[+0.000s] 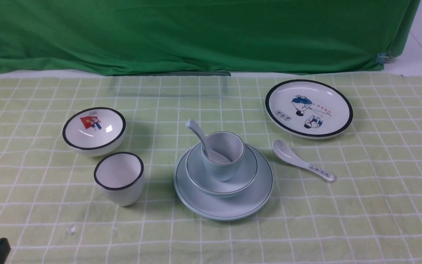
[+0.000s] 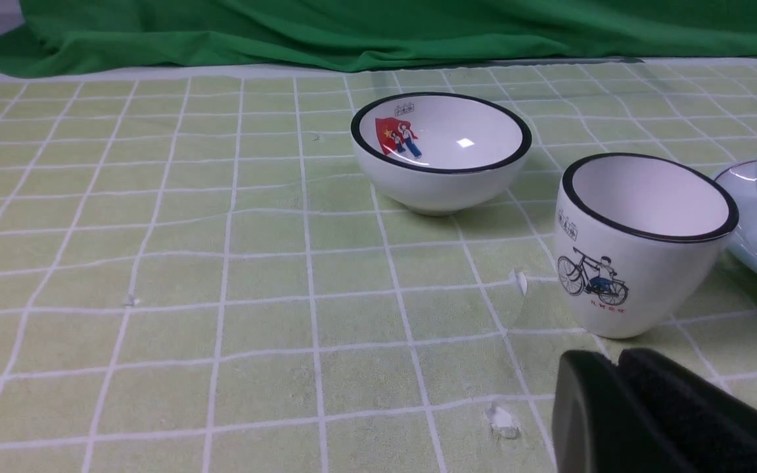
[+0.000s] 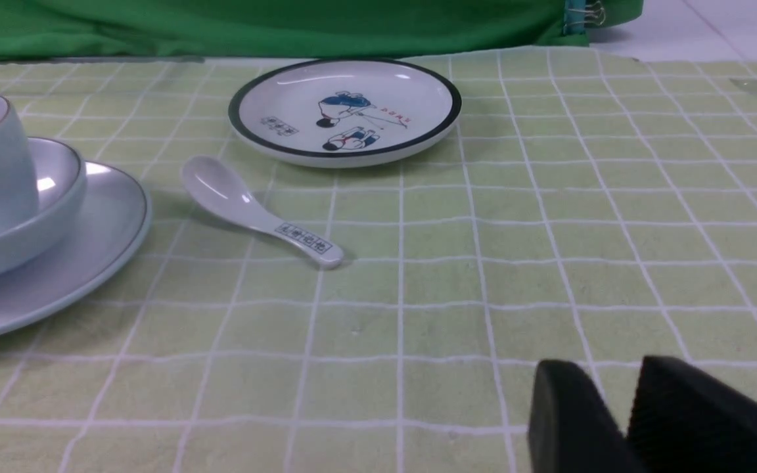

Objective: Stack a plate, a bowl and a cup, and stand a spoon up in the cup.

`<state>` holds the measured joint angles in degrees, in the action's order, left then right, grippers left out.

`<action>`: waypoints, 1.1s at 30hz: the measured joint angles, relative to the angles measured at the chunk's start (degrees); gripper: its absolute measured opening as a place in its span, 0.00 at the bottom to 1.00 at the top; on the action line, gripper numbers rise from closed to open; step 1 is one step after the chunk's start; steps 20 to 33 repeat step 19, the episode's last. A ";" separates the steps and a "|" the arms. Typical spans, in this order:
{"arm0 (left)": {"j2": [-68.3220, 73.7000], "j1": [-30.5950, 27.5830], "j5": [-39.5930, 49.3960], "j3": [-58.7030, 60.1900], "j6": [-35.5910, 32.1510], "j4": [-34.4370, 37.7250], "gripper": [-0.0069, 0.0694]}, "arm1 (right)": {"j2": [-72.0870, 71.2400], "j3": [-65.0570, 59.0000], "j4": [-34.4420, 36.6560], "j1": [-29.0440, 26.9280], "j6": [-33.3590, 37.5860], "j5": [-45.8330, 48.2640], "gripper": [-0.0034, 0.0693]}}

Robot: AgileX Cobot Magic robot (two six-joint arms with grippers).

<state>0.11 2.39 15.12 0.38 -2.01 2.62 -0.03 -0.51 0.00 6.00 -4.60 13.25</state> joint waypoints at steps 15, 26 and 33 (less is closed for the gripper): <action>0.00 0.00 0.00 0.00 -0.11 0.00 0.08 | 0.00 0.00 0.00 0.00 0.00 -0.09 0.36; 0.00 0.00 0.00 0.00 -0.11 0.00 0.08 | 0.00 0.00 0.00 0.00 0.00 -0.09 0.37; 0.00 0.00 0.00 0.00 -0.11 0.00 0.08 | 0.00 0.00 0.00 0.00 0.00 -0.09 0.37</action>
